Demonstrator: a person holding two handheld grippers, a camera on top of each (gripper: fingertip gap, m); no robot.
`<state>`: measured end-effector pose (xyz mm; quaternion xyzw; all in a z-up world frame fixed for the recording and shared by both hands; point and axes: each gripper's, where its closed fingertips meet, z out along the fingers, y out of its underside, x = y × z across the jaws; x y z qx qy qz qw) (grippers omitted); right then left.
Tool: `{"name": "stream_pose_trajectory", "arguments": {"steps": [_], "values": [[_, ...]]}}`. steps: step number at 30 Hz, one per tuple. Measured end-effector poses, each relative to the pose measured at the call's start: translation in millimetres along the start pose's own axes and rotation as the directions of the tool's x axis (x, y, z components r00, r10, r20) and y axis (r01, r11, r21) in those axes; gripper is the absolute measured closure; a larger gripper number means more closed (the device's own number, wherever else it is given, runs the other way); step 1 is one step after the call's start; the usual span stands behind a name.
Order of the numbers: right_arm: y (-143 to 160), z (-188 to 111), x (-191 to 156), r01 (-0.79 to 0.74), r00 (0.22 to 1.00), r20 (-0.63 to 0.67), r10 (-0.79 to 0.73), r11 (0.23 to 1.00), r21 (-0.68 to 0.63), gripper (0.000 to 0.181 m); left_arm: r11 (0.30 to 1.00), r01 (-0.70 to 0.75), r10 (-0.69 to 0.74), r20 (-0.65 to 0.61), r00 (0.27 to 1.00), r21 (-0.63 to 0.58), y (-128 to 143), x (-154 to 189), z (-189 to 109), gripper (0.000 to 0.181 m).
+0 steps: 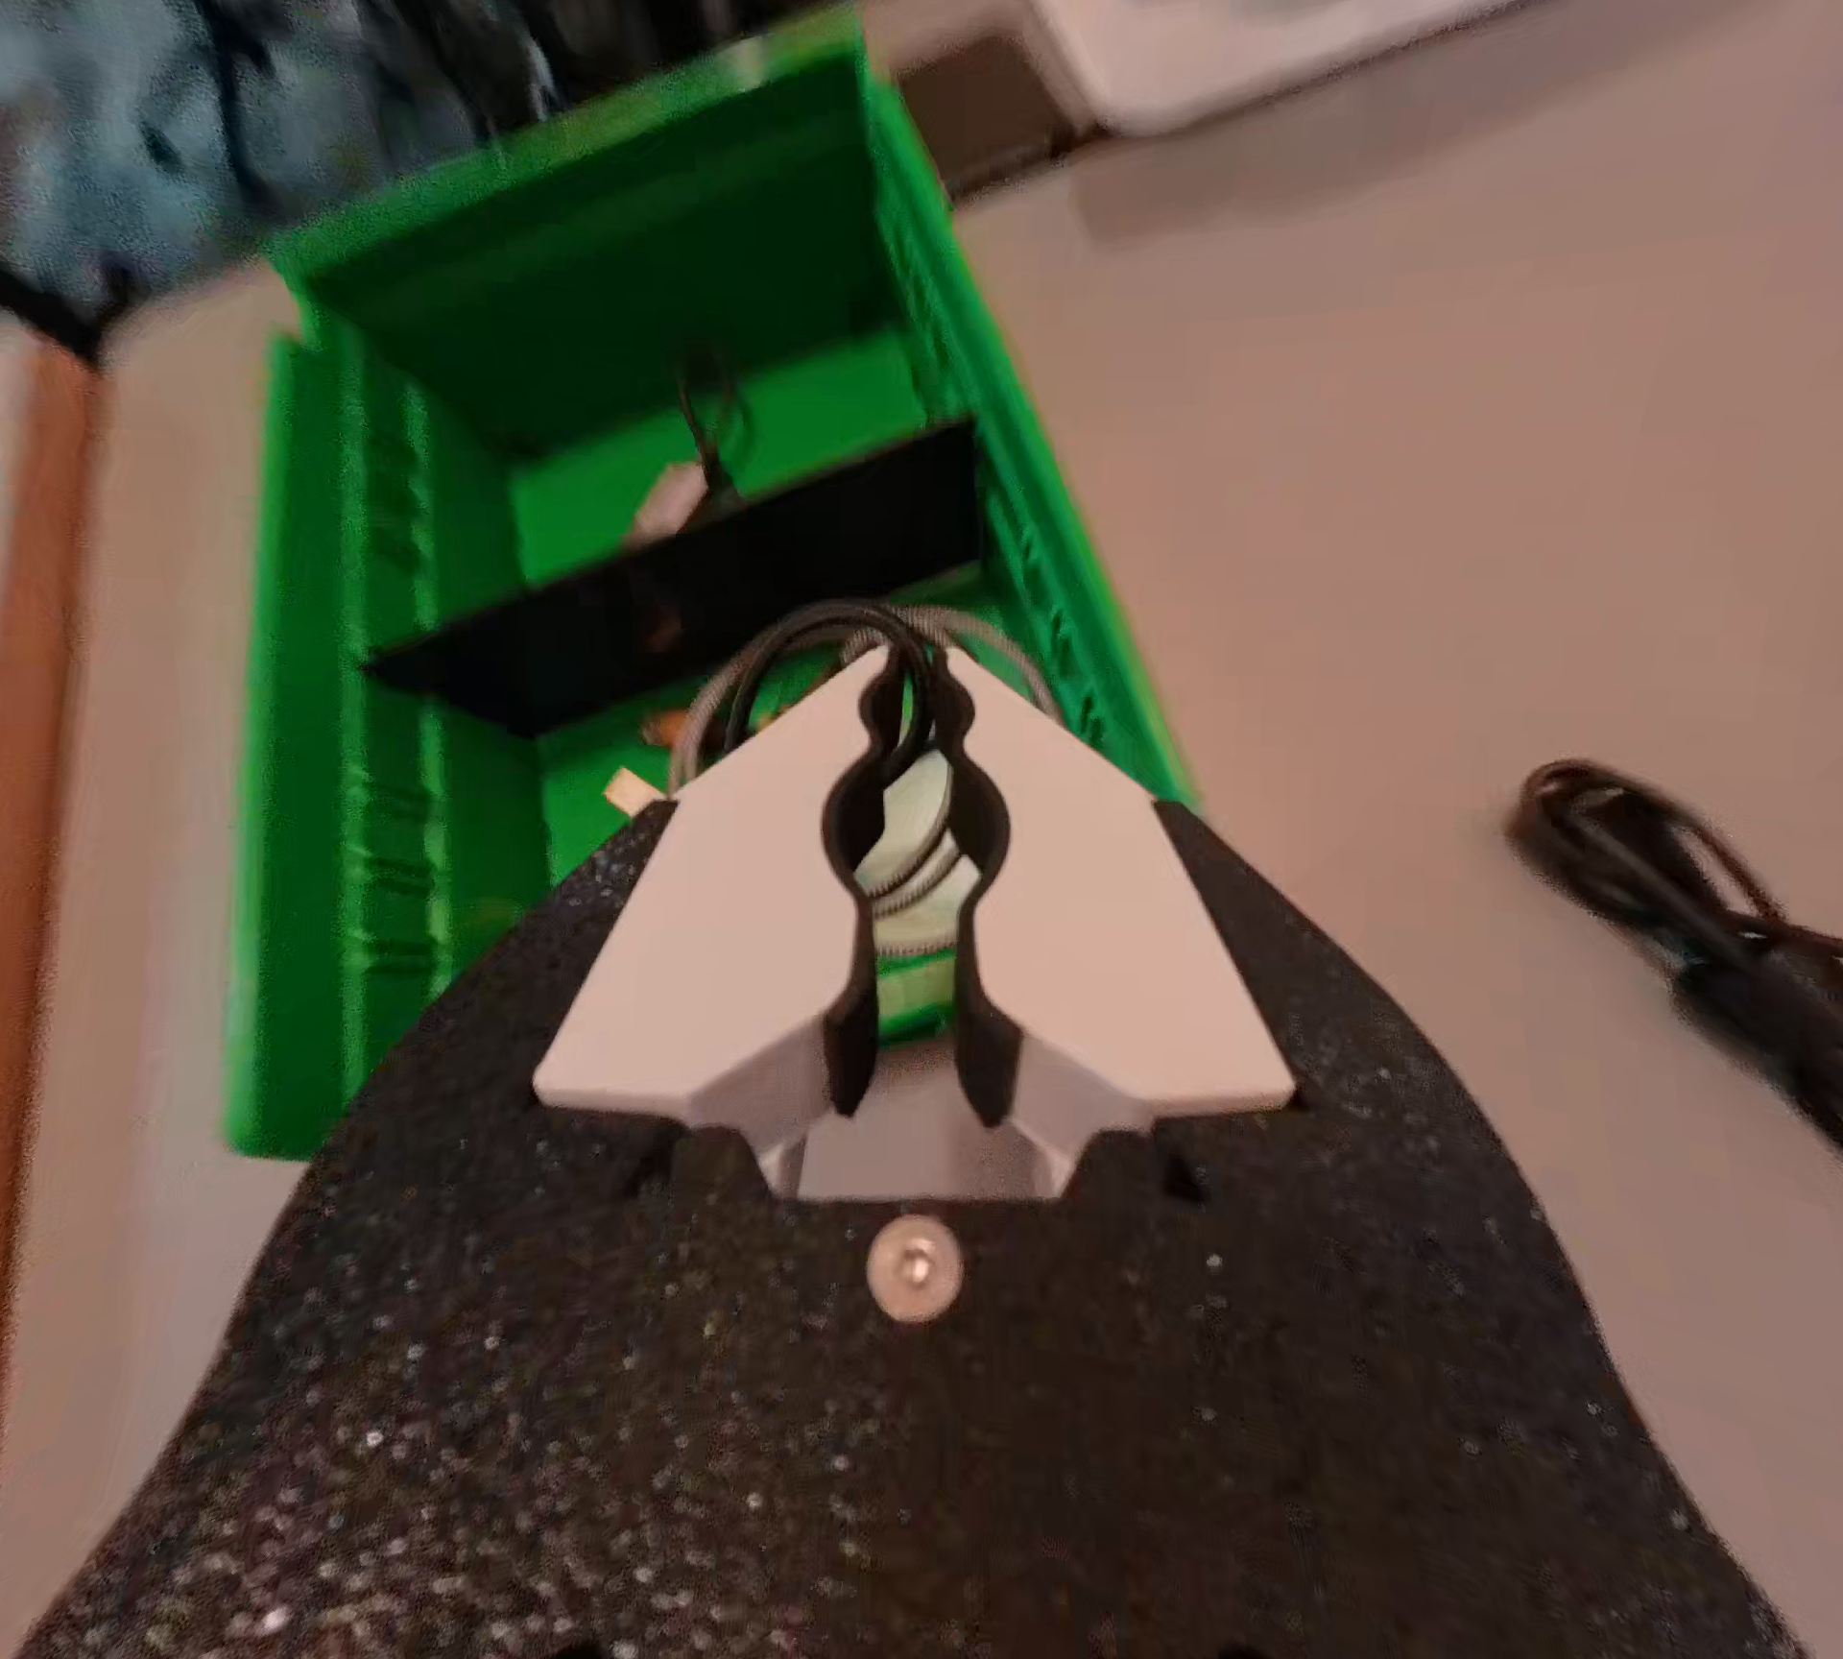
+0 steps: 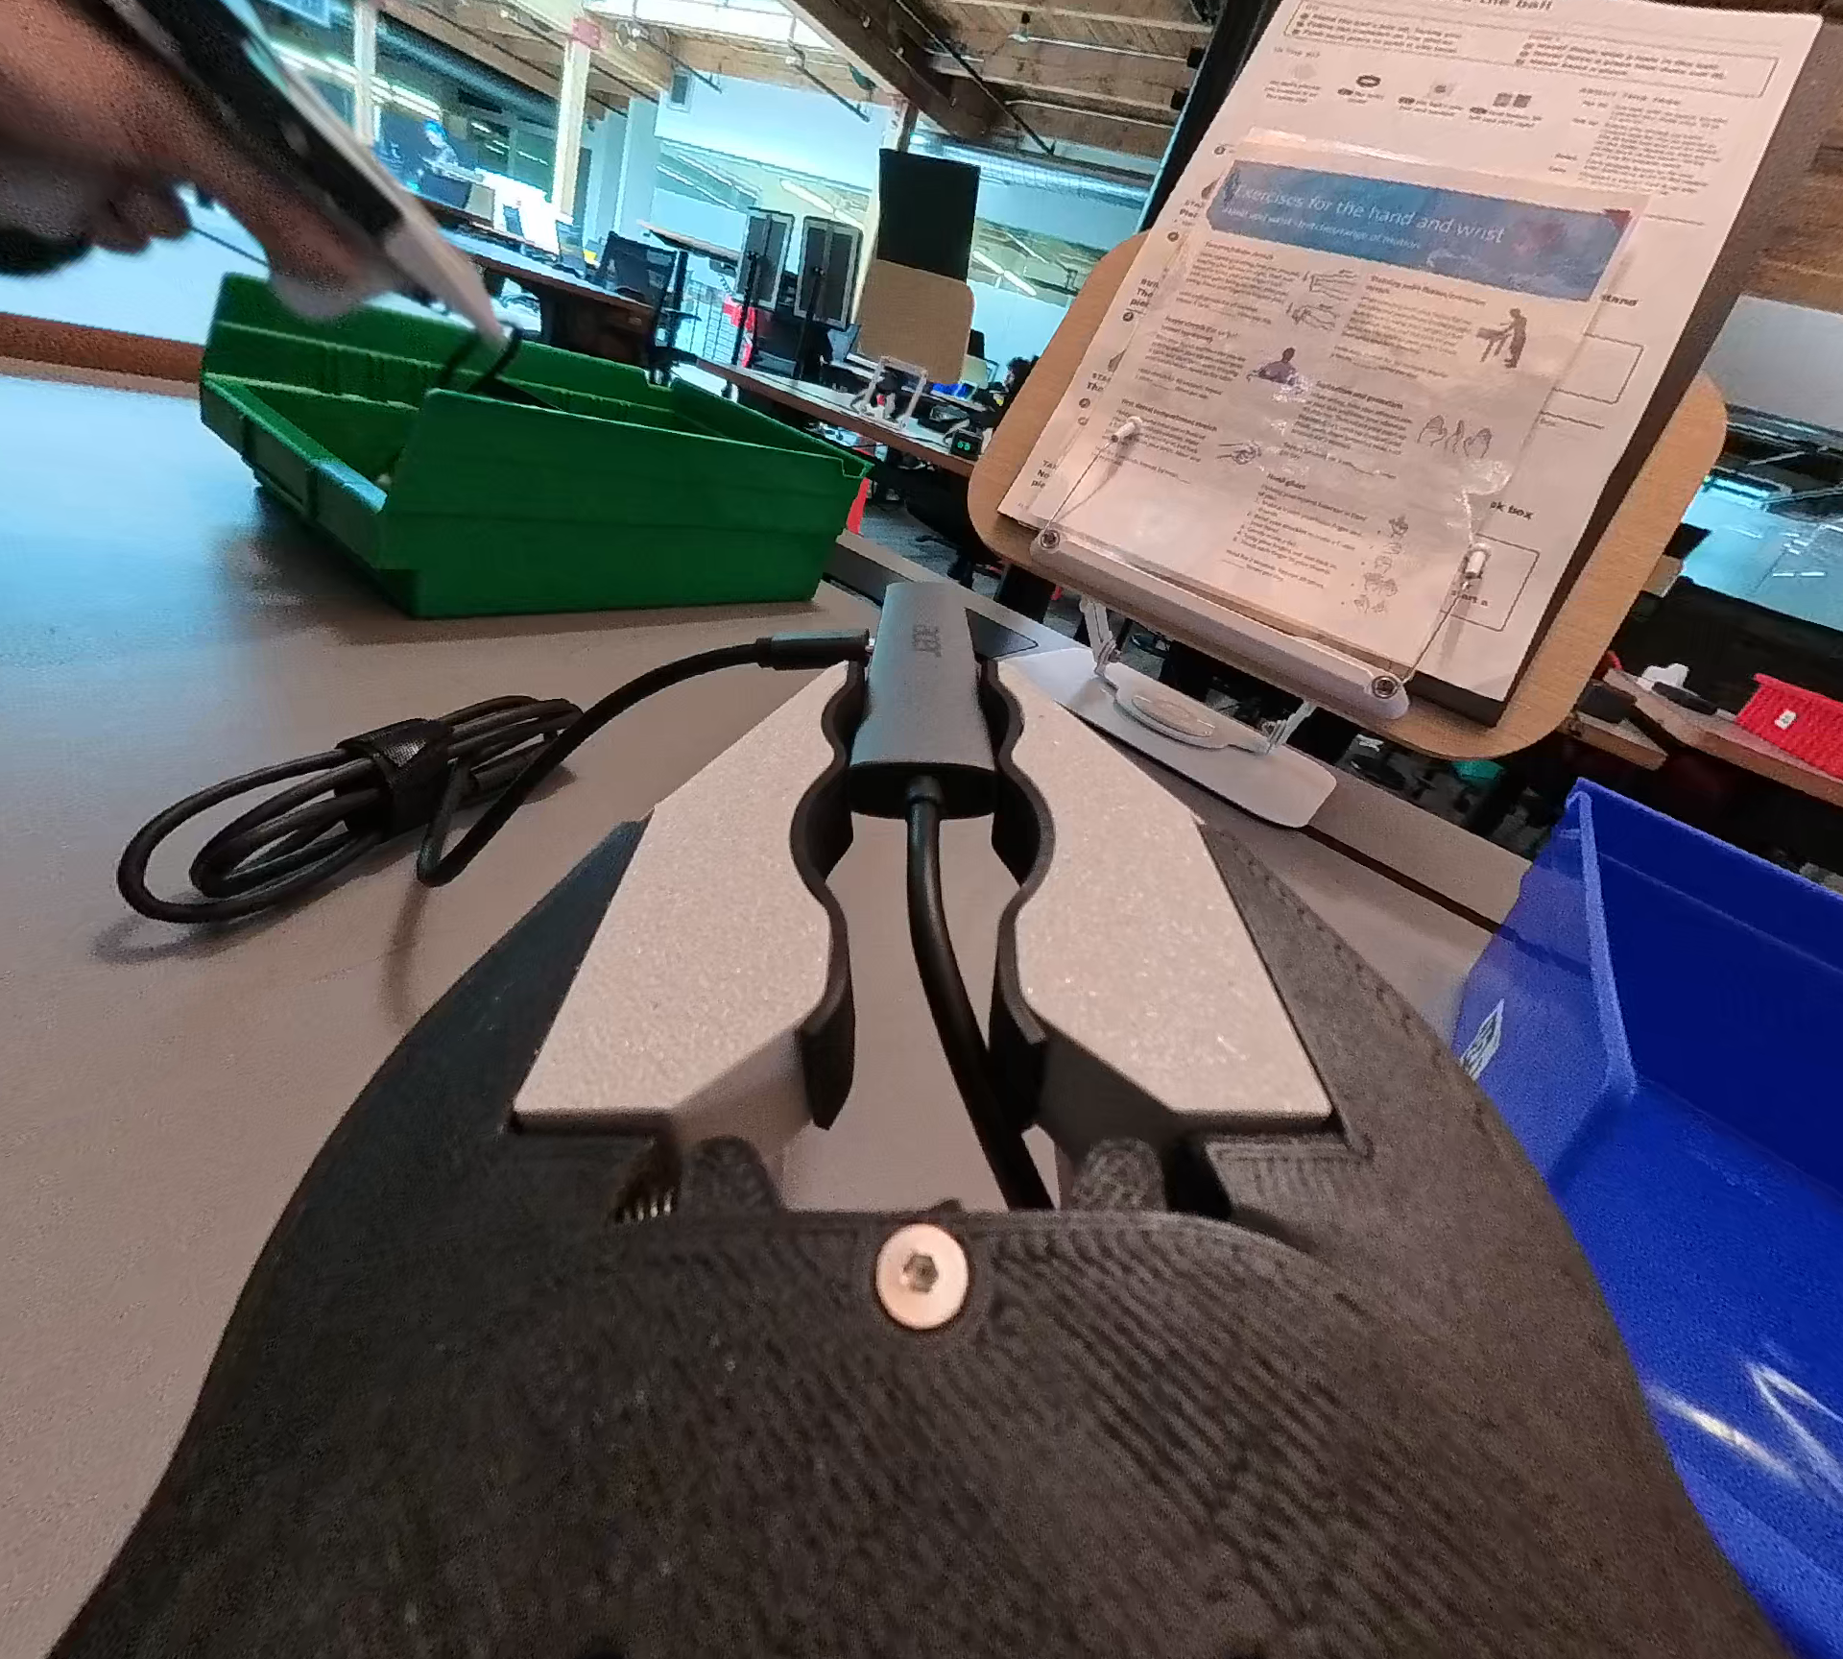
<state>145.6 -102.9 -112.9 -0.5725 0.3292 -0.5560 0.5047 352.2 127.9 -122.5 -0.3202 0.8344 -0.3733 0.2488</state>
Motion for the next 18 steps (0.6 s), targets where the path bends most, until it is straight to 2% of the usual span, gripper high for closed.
{"name": "stream_pose_trajectory", "arguments": {"steps": [1, 3, 4, 5, 7, 10, 11, 13, 16, 18], "values": [[-0.1, -0.1, 0.9, -0.005, 1.0, -0.004, 0.005, 1.0, 0.001, 0.16, 0.995, -0.04, 0.04, 0.007, 0.999, 0.087, -18.5, 3.0, -17.2, 0.179], [-1.0, -0.9, 4.2, -0.019, 1.0, -0.016, 0.019, 1.0, 0.008, 0.16, 0.954, -0.157, 0.153, 0.036, 0.988, 0.256, -54.4, 16.1, -54.4, 0.181], [-1.8, -1.8, 6.4, -0.029, 0.999, -0.024, 0.03, 0.999, 0.017, 0.16, 0.91, -0.241, 0.244, 0.033, 0.969, 0.336, -69.8, 31.2, -72.3, 0.181], [-3.0, -3.0, 9.6, -0.042, 0.998, -0.037, 0.043, 0.999, 0.028, 0.16, 0.849, -0.325, 0.356, 0.003, 0.934, 0.417, -81.0, 54.7, -88.3, 0.18], [-5.1, -5.8, 18.3, -0.083, 0.994, -0.068, 0.087, 0.995, 0.054, 0.16, 0.699, -0.463, 0.604, -0.103, 0.79, 0.545, -80.1, 115.4, -111.5, 0.18], [-5.9, -11.0, 33.9, -0.155, 0.98, -0.114, 0.165, 0.984, 0.086, 0.16, 0.495, -0.626, 0.848, -0.178, 0.499, 0.603, -35.3, 180.2, -115.9, 0.18], [-5.3, -12.7, 38.7, -0.169, 0.975, -0.131, 0.18, 0.981, 0.091, 0.16, 0.442, -0.668, 0.888, -0.188, 0.419, 0.598, -16.7, 192.8, -110.9, 0.18], [-4.7, -14.5, 43.6, -0.187, 0.969, -0.143, 0.199, 0.978, 0.098, 0.16, 0.38, -0.736, 0.925, -0.251, 0.287, 0.56, 25.5, 209.6, -96.7, 0.18], [-4.6, -13.2, 40.6, -0.171, 0.974, -0.134, 0.182, 0.981, 0.089, 0.16, 0.348, -0.8, 0.926, -0.31, 0.214, 0.489, 72.9, 213.8, -73.8, 0.18], [-4.8, -11.9, 36.7, -0.151, 0.98, -0.122, 0.16, 0.985, 0.082, 0.16, 0.351, -0.821, 0.921, -0.324, 0.216, 0.451, 91.8, 209.1, -63.4, 0.179]]}}
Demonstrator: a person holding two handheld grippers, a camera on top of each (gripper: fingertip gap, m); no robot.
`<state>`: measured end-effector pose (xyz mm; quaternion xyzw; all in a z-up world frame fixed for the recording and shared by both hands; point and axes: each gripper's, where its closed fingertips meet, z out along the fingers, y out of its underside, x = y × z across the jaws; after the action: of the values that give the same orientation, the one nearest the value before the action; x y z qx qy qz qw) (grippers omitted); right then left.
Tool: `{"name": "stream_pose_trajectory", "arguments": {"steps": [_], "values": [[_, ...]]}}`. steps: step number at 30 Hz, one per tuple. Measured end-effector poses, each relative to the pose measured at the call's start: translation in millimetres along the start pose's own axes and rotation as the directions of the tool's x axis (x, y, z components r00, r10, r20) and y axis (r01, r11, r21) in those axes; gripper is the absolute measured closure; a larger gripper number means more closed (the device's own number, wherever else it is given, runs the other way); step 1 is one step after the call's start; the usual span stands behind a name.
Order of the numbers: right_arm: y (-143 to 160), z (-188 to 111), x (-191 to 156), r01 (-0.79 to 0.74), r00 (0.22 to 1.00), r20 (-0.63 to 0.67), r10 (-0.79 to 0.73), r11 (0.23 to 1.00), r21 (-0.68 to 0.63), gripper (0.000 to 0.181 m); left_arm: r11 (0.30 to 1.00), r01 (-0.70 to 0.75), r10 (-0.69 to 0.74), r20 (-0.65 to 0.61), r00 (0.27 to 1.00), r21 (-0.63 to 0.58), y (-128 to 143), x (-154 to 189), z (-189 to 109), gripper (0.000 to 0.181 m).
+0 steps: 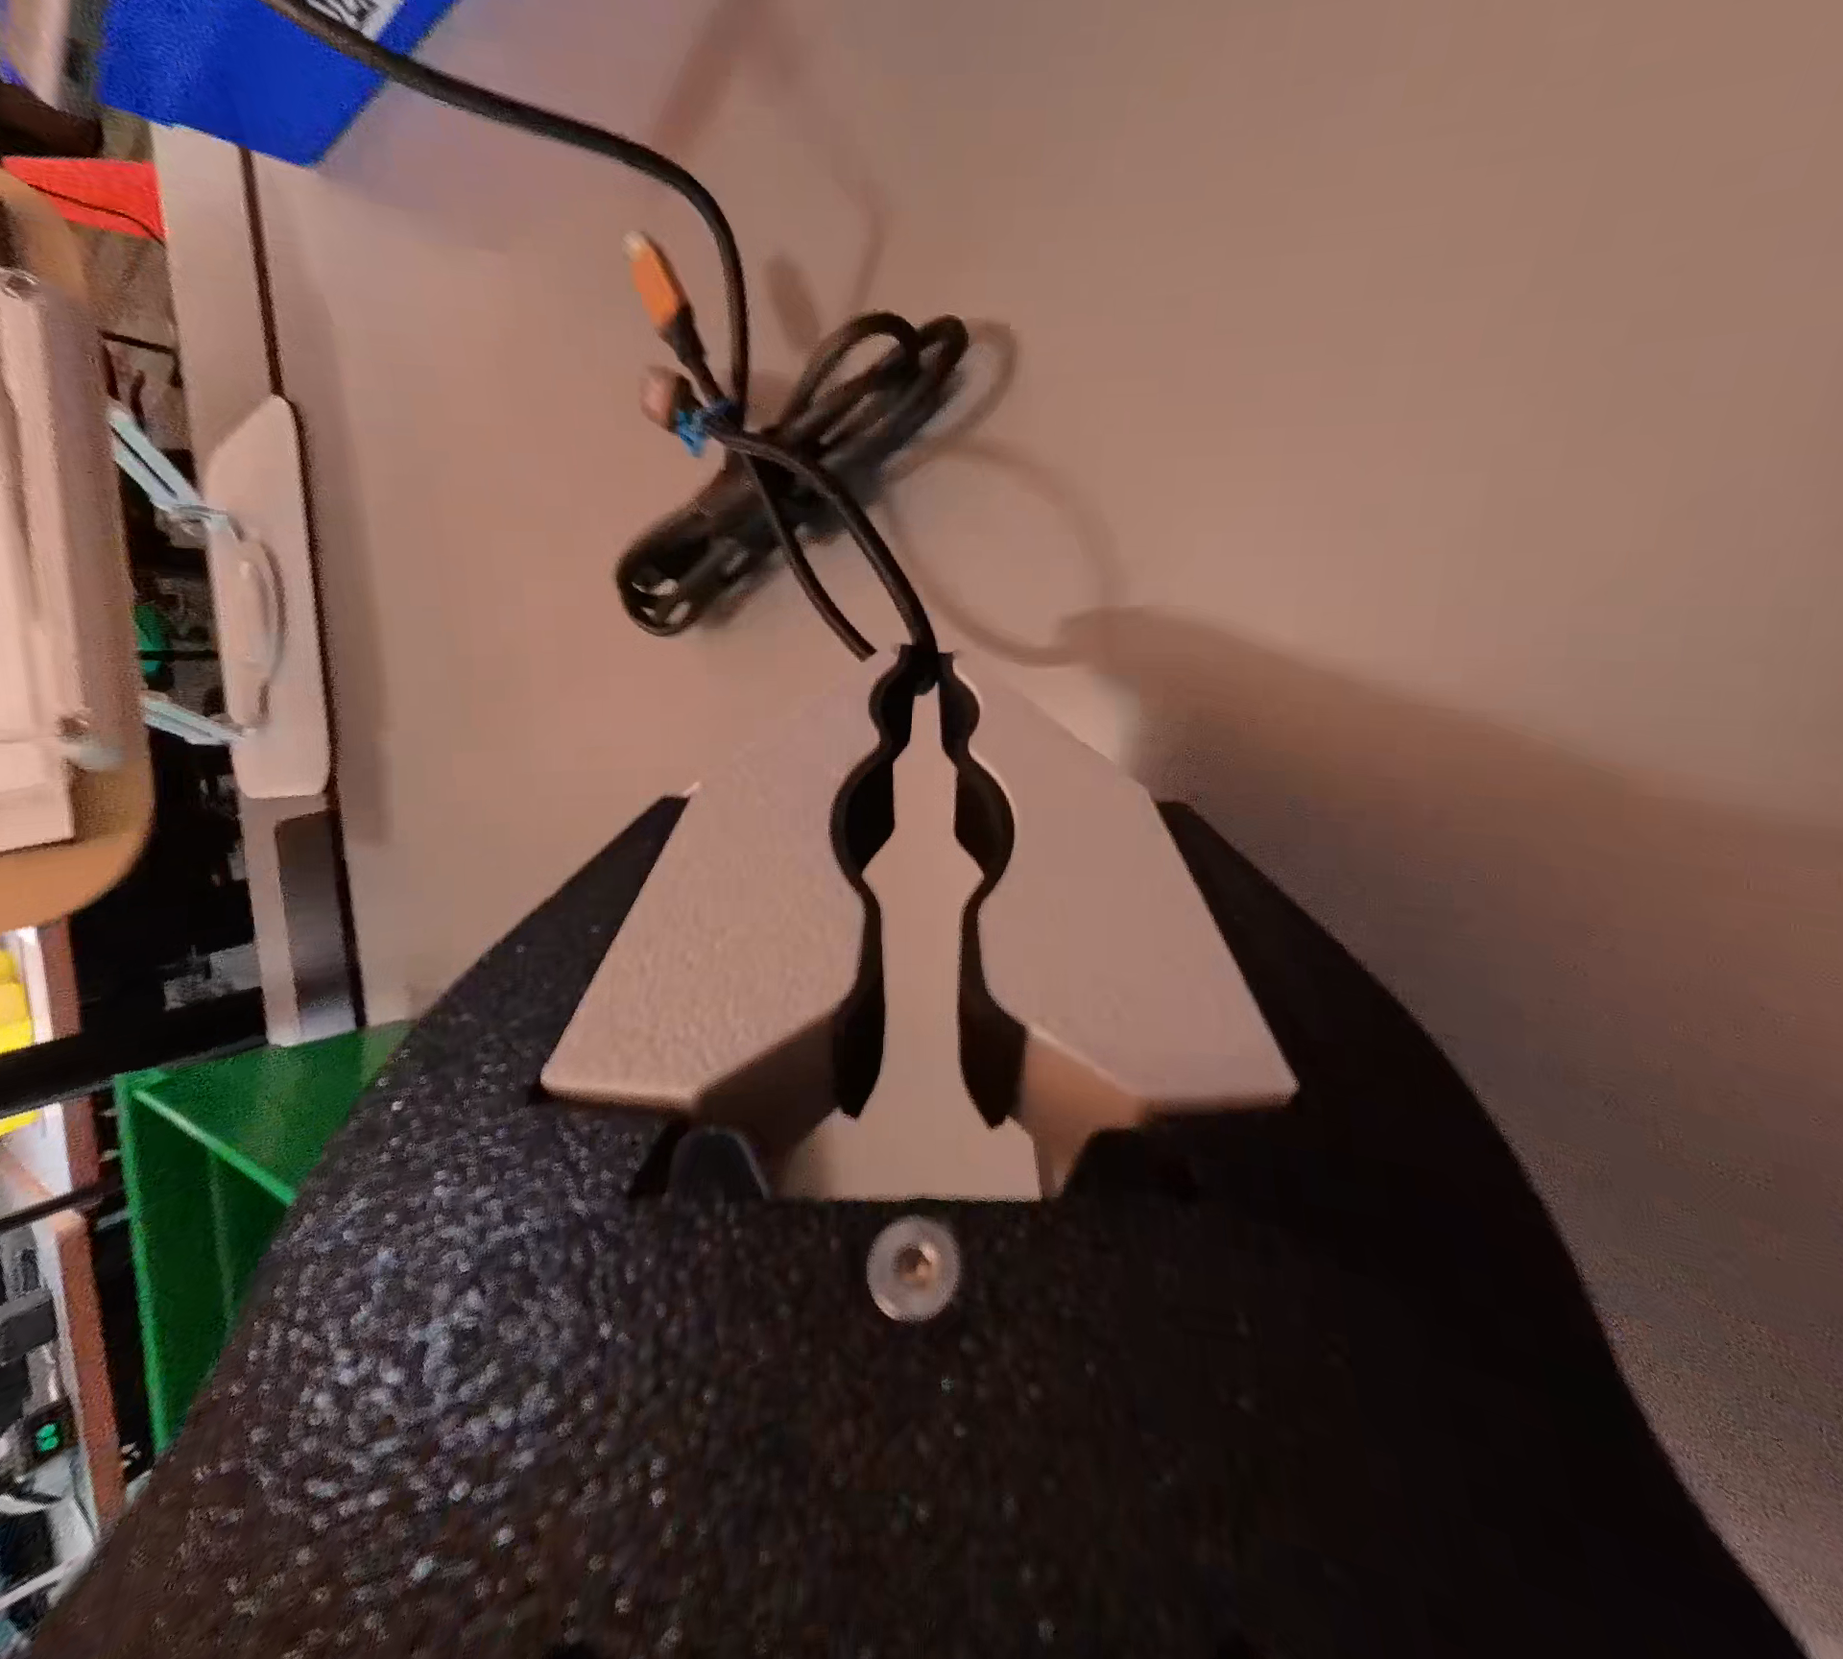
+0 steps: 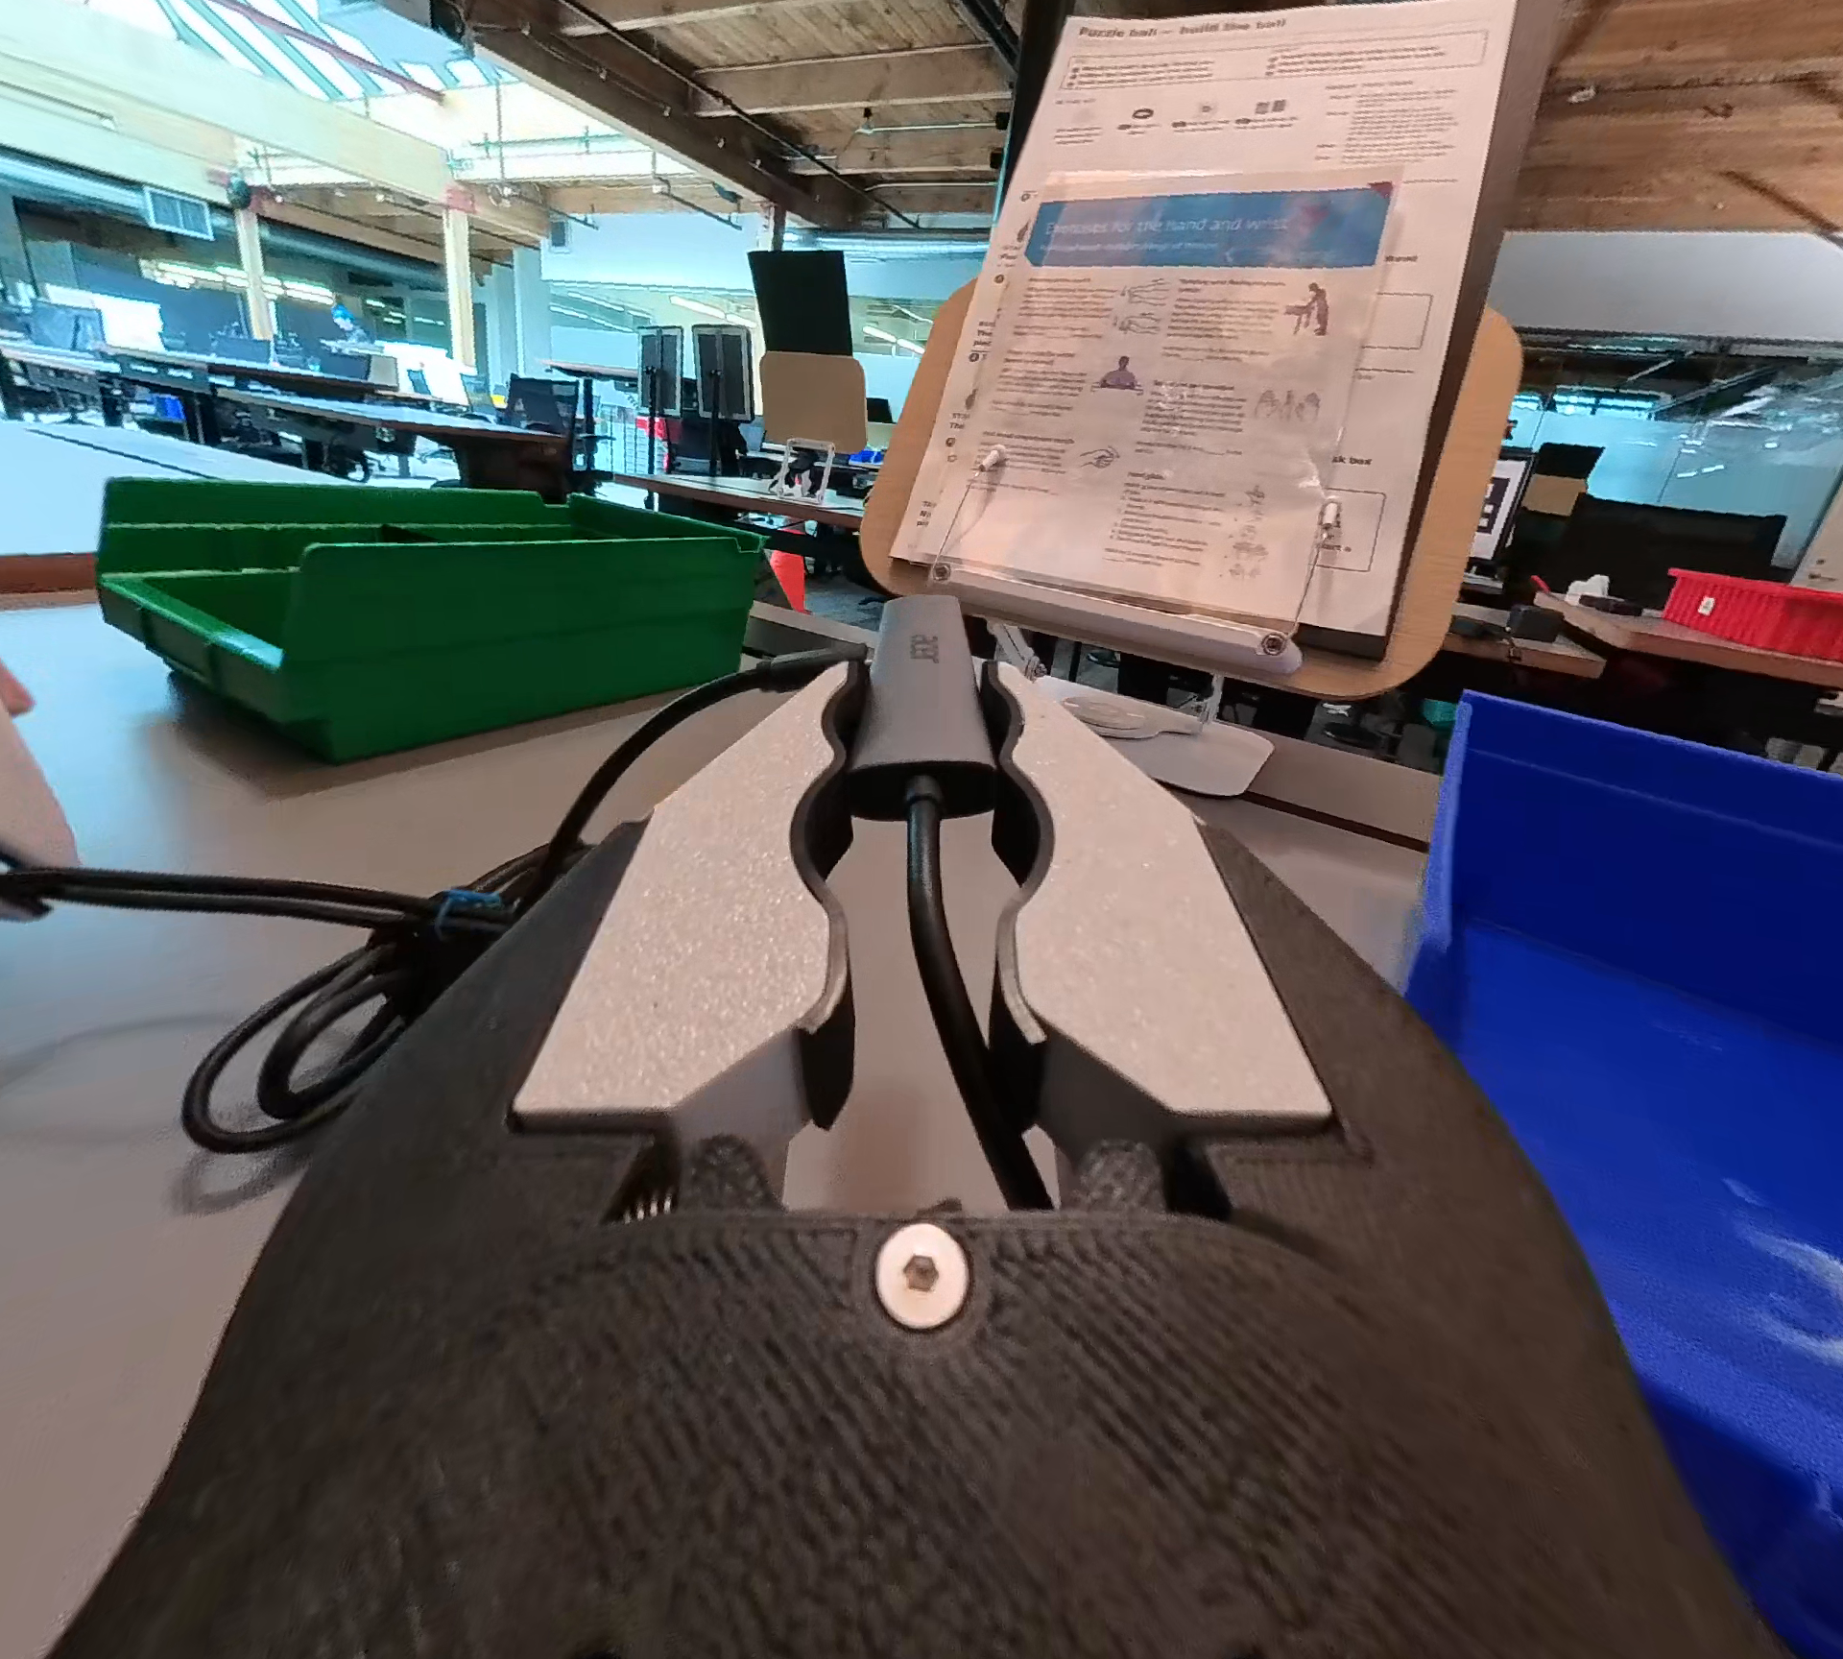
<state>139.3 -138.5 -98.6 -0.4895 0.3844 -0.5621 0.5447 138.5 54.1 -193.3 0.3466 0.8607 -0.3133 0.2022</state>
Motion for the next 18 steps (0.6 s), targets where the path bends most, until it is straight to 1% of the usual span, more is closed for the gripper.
{"name": "stream_pose_trajectory", "arguments": {"steps": [2, 5, 8, 11, 14, 16, 18], "values": [[0.5, 0.5, -2.1, 0.01, 1.0, 0.008, -0.01, 1.0, -0.004, 0.16, 1.0, 0.024, -0.024, -0.02, 1.0, -0.004, 9.3, 10.5, 3.5, 0.179], [1.2, 1.1, -4.8, 0.024, 1.0, 0.018, -0.024, 1.0, -0.009, 0.16, 0.996, 0.091, -0.091, -0.004, 0.996, 0.002, 17.4, 11.8, 2.1, 0.178], [1.6, 1.5, -6.8, 0.039, 0.999, 0.022, -0.039, 0.999, -0.011, 0.16, 0.975, 0.221, -0.221, -0.028, 0.975, 0.007, 18.9, 10.7, -1.9, 0.161], [1.7, 1.8, -7.4, 0.04, 0.999, 0.026, -0.04, 0.999, -0.012, 0.16, 0.93, 0.355, -0.353, -0.038, 0.935, 0.092, -2.9, -0.9, -6.7, 0.153], [2.0, 2.0, -8.4, 0.046, 0.999, 0.029, -0.046, 0.999, -0.013, 0.16, 0.884, 0.441, -0.445, -0.009, 0.895, 0.152, -27.2, -20.0, -8.6, 0.152], [2.0, 2.1, -9.3, 0.054, 0.998, 0.031, -0.053, 0.998, -0.013, 0.16, 0.862, 0.483, -0.492, 0.03, 0.87, 0.155, -37.4, -35.4, -5.1, 0.153], [2.1, 2.2, -10.0, 0.056, 0.998, 0.034, -0.055, 0.998, -0.013, 0.16, 0.839, 0.53, -0.539, 0.054, 0.84, 0.124, -43.4, -47.5, 1.4, 0.153]]}}
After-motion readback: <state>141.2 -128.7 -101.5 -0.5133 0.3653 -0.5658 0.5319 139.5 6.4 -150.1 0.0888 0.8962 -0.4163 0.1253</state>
